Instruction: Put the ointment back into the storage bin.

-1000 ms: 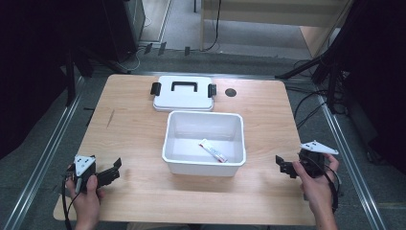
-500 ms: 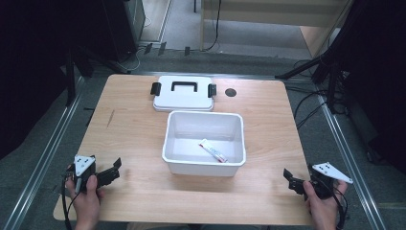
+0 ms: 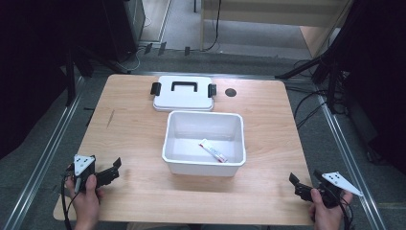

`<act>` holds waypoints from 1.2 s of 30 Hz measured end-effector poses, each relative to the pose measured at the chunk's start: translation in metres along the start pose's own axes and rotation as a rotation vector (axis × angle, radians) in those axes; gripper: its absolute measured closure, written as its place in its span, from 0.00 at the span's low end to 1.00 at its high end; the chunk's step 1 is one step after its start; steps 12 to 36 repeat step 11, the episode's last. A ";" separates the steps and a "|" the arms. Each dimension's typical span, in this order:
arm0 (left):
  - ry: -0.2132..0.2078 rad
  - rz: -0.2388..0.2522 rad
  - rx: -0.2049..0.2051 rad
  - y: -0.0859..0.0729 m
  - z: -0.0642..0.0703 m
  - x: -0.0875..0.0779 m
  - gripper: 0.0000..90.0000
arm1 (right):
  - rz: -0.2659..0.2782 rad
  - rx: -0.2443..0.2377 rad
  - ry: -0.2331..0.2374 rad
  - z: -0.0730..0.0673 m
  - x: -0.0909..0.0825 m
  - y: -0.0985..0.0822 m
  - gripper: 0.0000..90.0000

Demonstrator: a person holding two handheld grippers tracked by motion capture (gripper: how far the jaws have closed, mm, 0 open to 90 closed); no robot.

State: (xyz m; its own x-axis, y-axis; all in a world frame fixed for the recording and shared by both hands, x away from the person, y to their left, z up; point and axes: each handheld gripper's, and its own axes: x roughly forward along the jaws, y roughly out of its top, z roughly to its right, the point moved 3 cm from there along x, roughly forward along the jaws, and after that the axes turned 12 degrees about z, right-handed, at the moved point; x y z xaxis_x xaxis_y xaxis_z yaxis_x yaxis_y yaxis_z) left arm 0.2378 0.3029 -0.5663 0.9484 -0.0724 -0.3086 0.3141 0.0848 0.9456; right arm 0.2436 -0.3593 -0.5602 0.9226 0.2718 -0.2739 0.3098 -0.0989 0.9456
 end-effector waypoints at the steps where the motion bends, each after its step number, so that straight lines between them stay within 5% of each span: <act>1: 0.000 0.000 -0.002 0.000 0.000 0.000 0.08 | 0.006 -0.009 -0.003 0.000 0.000 0.000 0.01; 36: 0.001 0.002 -0.001 0.000 0.000 0.001 0.08 | -0.011 0.016 0.004 0.001 0.001 0.000 0.01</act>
